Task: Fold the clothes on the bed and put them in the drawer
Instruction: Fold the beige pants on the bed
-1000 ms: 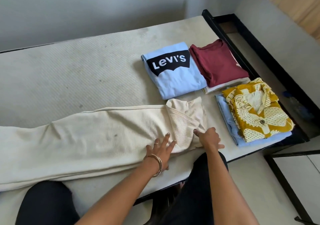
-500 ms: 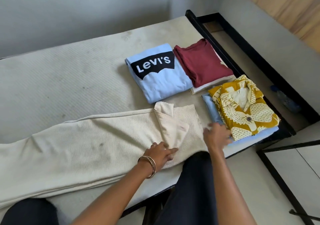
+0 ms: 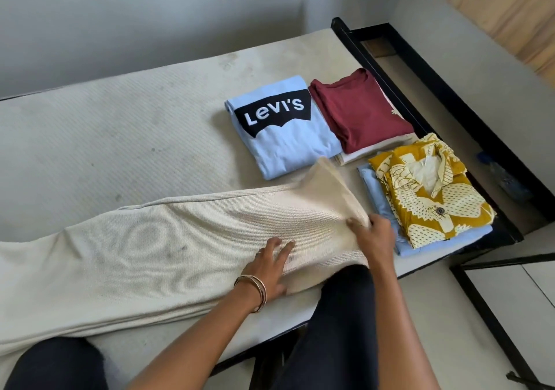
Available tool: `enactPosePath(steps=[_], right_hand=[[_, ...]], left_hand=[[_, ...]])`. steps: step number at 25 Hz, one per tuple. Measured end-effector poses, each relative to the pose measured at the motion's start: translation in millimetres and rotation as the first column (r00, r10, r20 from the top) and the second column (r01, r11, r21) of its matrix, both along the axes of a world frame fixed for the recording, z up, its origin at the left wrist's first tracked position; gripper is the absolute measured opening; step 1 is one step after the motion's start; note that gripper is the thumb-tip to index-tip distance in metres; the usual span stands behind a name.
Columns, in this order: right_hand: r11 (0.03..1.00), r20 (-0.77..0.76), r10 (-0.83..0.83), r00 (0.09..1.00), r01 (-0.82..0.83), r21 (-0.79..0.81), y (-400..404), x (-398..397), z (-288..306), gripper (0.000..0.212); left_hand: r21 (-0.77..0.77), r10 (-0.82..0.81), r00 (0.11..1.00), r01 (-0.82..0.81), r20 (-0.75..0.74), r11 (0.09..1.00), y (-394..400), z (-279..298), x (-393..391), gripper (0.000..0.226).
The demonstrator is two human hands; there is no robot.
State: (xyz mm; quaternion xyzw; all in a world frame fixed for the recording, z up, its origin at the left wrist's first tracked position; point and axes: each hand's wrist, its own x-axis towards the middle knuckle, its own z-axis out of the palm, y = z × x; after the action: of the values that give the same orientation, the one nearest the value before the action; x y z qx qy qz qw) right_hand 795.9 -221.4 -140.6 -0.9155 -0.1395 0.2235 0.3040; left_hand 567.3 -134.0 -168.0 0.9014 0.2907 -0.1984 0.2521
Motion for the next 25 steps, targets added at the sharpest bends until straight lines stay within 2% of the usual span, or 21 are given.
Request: enactPosePath(steps=[2,4,7,8,10,13,15,16,17,18,19,20,21,22,23,25], right_hand=[[0.947,-0.064,-0.072,0.995,0.047,-0.319,-30,8,-13,0.025],[0.876,-0.092,-0.082,0.992,0.028,-0.482,-36,4,-20,0.031],[0.862,-0.057,0.118,0.991,-0.130,-0.491,-14,-5,-9,0.060],[0.848,-0.099,0.150,0.984,-0.179,-0.499,-6,-10,-8,0.066],[0.825,-0.155,0.170,0.973,-0.227,-0.518,4,-19,-6,0.056],[0.905,-0.068,0.065,0.996,-0.088,-0.417,-6,-11,-5,0.039],[0.884,-0.009,0.026,1.000,-0.027,-0.466,-12,-8,-1,0.041],[0.814,0.013,0.068,0.998,-0.047,-0.578,-12,-12,2,0.043],[0.741,0.036,0.123,0.992,-0.068,-0.669,-8,-20,5,0.045],[0.712,0.065,0.186,0.980,-0.088,-0.697,-1,-32,7,0.048],[0.726,0.097,0.265,0.959,-0.132,-0.675,11,-47,6,0.050],[0.756,0.123,0.365,0.923,-0.217,-0.618,24,-67,3,0.051],[0.769,0.133,0.479,0.868,-0.342,-0.541,39,-91,0,0.053],[0.741,0.115,0.604,0.789,-0.503,-0.445,53,-118,-4,0.057],[0.649,0.079,0.738,0.670,-0.673,-0.356,65,-146,-8,0.064],[0.316,-0.012,0.943,0.331,-0.909,-0.270,78,-197,-19,0.072]], left_hand=[[-0.017,-0.034,0.997,0.033,-0.069,0.999,-2,-2,-5,0.076],[-0.069,-0.027,0.994,0.020,-0.104,0.997,-8,0,-6,0.057],[0.096,-0.187,0.980,0.193,-0.066,0.977,-16,-4,-8,0.056],[0.086,-0.183,0.983,0.184,-0.020,0.979,-15,-7,-12,0.056],[-0.017,-0.132,0.988,0.134,0.081,0.991,-10,-9,-20,0.055],[-0.142,-0.010,0.985,0.035,0.171,0.989,0,-7,-35,0.054],[0.001,0.102,0.957,-0.106,0.272,0.994,3,-14,-50,0.048],[0.134,0.155,0.931,-0.209,0.331,0.969,4,-18,-62,0.044],[0.219,0.246,0.911,-0.328,0.332,0.919,7,-21,-75,0.038],[0.227,0.375,0.886,-0.438,0.273,0.870,12,-22,-92,0.034],[0.195,0.490,0.859,-0.512,0.152,0.837,18,-23,-109,0.035],[0.145,0.531,0.847,-0.528,0.023,0.837,23,-23,-126,0.041],[0.089,0.529,0.848,-0.524,-0.040,0.847,28,-23,-139,0.047],[0.025,0.517,0.855,-0.516,-0.050,0.856,33,-22,-149,0.051],[-0.038,0.504,0.863,-0.505,-0.030,0.862,36,-19,-155,0.054],[-0.143,0.518,0.855,-0.514,-0.010,0.846,46,-14,-166,0.052]])
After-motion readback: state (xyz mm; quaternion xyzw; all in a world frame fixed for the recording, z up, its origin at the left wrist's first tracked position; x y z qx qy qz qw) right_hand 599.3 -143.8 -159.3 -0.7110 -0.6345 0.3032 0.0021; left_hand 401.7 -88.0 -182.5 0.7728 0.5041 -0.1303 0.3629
